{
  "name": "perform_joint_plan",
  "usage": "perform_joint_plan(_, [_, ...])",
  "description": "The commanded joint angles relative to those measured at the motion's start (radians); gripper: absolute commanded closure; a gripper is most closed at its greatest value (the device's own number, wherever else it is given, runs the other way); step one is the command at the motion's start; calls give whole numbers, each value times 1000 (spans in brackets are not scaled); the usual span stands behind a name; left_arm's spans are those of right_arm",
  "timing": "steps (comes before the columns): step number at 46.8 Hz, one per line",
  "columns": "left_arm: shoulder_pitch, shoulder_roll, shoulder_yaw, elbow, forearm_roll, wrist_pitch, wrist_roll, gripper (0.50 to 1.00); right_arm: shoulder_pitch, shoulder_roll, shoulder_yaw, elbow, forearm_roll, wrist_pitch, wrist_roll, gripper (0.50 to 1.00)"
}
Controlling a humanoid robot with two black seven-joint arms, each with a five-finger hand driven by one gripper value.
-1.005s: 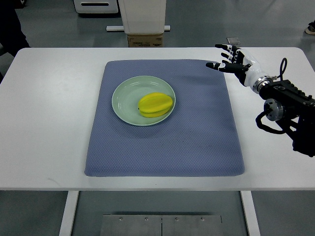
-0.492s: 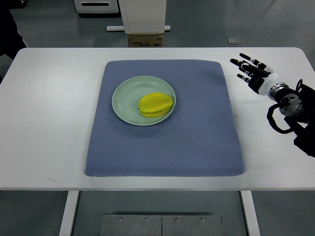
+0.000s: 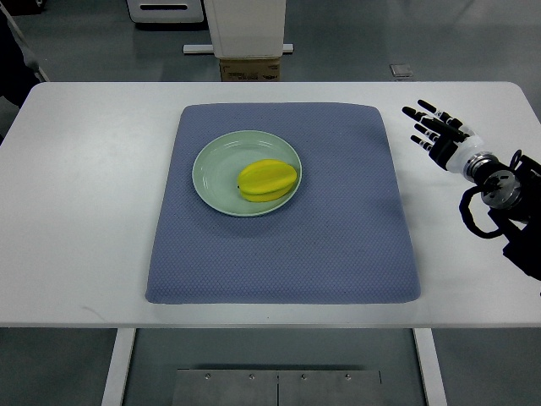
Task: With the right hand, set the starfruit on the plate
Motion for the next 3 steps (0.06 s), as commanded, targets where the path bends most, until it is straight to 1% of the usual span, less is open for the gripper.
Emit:
perform_joint_plan(1, [0,0,0,0,0,0,0,500,0,5,-2,1,0,0,-1,500])
perform_joint_plan(3, [0,0,0,0,0,0,0,500,0,7,-4,1,0,0,-1,500])
